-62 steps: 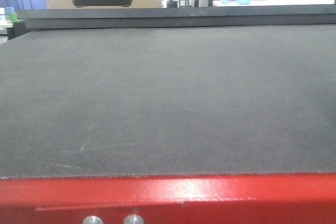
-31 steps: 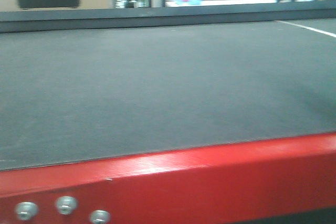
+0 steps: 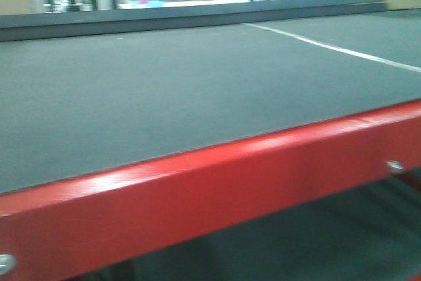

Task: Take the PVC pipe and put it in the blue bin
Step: 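Drive the base to the shelf of blue bins holding the clamp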

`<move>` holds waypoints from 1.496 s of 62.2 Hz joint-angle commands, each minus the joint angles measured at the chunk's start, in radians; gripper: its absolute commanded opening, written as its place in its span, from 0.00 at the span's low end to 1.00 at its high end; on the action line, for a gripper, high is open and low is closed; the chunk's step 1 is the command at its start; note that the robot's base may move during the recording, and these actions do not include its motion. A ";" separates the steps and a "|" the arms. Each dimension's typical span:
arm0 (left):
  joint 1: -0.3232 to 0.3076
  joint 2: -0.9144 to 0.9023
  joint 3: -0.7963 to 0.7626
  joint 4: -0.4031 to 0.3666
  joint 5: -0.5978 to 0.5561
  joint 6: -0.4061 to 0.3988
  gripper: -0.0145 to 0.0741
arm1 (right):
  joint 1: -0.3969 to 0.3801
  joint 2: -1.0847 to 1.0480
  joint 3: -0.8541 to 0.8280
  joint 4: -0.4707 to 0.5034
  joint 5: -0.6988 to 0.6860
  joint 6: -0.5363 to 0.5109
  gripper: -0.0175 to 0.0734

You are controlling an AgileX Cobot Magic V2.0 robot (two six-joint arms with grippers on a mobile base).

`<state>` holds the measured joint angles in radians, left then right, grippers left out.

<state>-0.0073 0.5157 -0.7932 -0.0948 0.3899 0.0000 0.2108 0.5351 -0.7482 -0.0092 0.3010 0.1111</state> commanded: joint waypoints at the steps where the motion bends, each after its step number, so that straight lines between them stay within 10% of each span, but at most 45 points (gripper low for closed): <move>1: 0.002 -0.004 0.001 -0.009 -0.021 0.000 0.04 | 0.001 -0.003 0.002 -0.007 -0.028 -0.008 0.02; 93: 0.002 -0.004 0.001 -0.009 -0.021 0.000 0.04 | 0.001 -0.003 0.002 -0.007 -0.032 -0.008 0.02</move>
<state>-0.0073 0.5157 -0.7932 -0.0948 0.3899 0.0000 0.2108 0.5351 -0.7482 -0.0092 0.3010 0.1111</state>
